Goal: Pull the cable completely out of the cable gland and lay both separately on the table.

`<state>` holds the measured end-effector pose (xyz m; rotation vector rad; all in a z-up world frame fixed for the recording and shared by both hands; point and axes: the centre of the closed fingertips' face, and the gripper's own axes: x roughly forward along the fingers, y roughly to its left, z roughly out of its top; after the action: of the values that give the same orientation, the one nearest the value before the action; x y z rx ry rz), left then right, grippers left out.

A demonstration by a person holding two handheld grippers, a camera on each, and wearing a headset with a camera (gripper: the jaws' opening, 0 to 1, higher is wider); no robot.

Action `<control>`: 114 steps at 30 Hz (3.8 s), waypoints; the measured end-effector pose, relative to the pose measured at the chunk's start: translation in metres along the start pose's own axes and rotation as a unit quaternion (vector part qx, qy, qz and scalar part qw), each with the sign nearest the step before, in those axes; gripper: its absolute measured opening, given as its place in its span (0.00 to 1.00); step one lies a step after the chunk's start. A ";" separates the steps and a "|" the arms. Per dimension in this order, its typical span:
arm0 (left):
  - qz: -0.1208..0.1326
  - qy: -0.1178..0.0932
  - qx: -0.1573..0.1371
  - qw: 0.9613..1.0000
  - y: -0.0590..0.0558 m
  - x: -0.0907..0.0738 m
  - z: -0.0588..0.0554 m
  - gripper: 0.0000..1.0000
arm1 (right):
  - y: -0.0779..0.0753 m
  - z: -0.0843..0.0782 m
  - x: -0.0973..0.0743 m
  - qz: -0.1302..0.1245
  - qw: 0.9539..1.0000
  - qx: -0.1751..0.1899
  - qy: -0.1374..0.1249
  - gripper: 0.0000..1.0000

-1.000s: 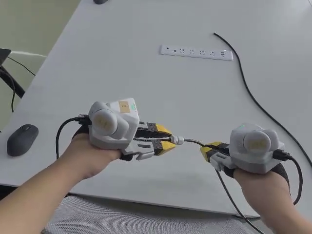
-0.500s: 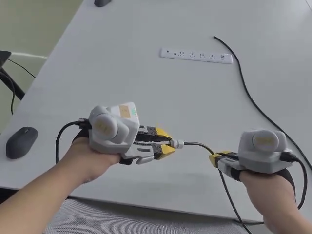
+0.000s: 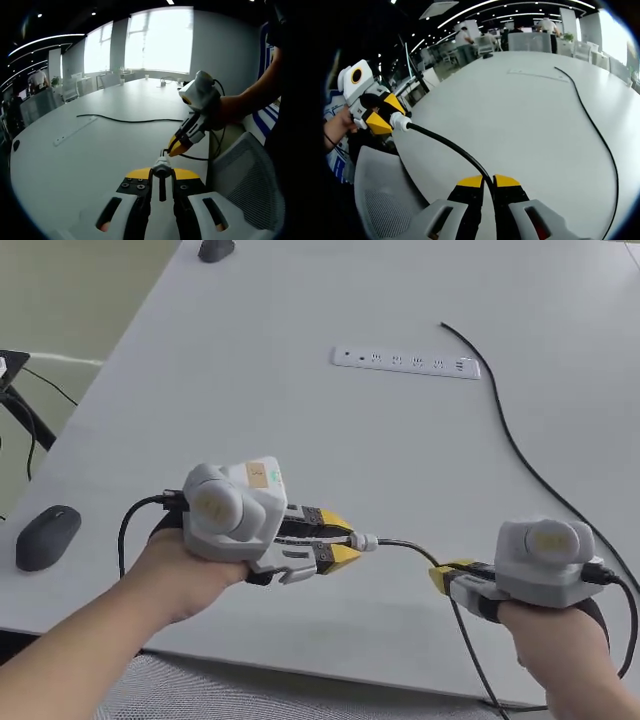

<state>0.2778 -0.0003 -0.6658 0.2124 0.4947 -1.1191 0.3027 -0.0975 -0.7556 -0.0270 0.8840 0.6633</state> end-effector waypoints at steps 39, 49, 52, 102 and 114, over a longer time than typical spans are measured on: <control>-0.002 0.002 -0.007 1.000 0.002 -0.002 -0.001 0.15 | 0.082 0.050 -0.012 0.066 0.960 -0.258 -0.091 0.28; -0.003 0.003 -0.009 1.000 -0.003 -0.001 -0.002 0.15 | 0.093 0.053 -0.005 0.071 0.945 -0.307 -0.093 0.14; -0.006 0.005 -0.009 1.000 -0.005 0.000 -0.002 0.15 | 0.096 0.052 -0.003 0.072 0.938 -0.326 -0.090 0.10; 0.014 -0.018 -0.021 1.000 -0.004 -0.006 0.004 0.15 | 0.053 0.025 -0.007 0.040 0.966 -0.253 -0.038 0.00; 0.024 -0.017 -0.032 0.999 -0.002 -0.007 0.001 0.15 | 0.037 0.009 -0.009 0.027 0.968 -0.250 -0.026 0.00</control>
<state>0.2736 0.0038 -0.6614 0.1488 0.4924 -1.0572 0.2842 -0.0698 -0.7344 -0.4366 0.6498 0.9212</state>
